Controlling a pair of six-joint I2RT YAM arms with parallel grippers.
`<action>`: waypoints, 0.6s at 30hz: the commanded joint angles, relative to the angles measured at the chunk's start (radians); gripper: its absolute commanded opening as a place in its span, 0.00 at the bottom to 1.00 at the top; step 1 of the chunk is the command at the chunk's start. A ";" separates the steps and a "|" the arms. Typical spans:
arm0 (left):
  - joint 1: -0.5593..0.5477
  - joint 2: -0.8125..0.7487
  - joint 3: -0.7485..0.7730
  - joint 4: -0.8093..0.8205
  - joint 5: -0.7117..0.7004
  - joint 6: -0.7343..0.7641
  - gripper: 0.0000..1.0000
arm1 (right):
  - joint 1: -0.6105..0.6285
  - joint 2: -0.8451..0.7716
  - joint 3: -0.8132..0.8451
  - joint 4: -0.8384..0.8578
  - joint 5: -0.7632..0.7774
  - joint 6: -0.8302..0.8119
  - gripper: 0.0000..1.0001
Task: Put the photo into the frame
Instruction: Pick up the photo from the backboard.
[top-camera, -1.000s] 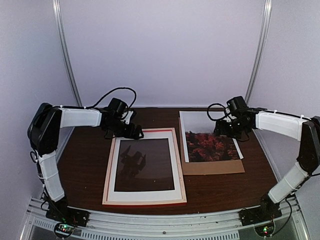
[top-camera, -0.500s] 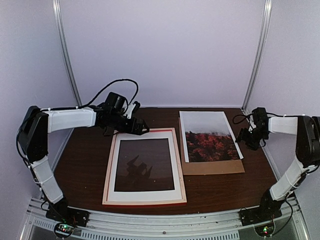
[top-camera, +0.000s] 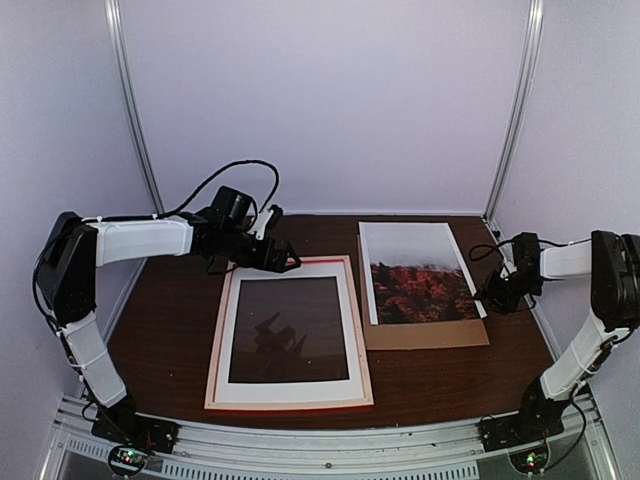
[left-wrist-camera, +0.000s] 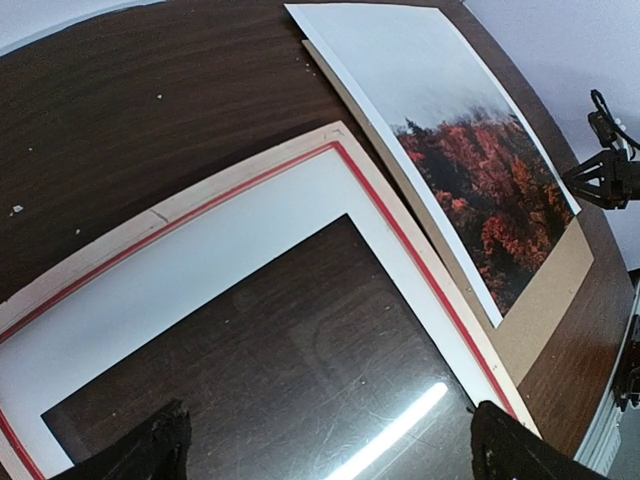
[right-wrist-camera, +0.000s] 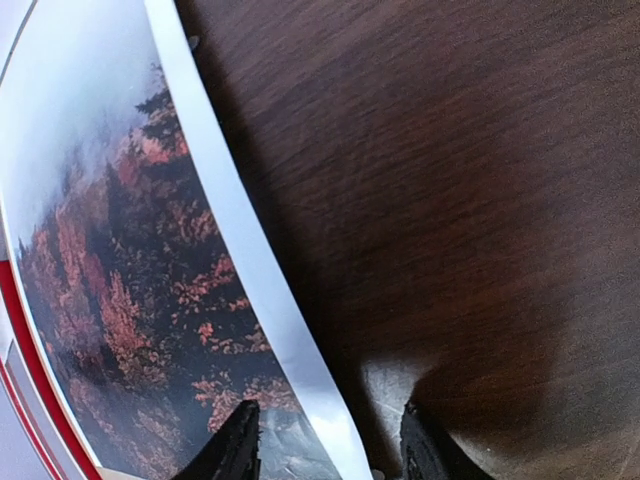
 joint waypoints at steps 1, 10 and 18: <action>-0.006 -0.002 -0.006 0.043 0.017 -0.006 0.98 | -0.007 0.013 -0.038 0.029 -0.050 0.005 0.44; -0.006 -0.002 -0.003 0.037 0.008 -0.003 0.98 | -0.008 -0.077 -0.101 0.012 -0.058 0.008 0.34; -0.006 0.011 0.004 0.038 0.006 -0.004 0.98 | -0.008 -0.093 -0.124 0.019 -0.062 0.002 0.28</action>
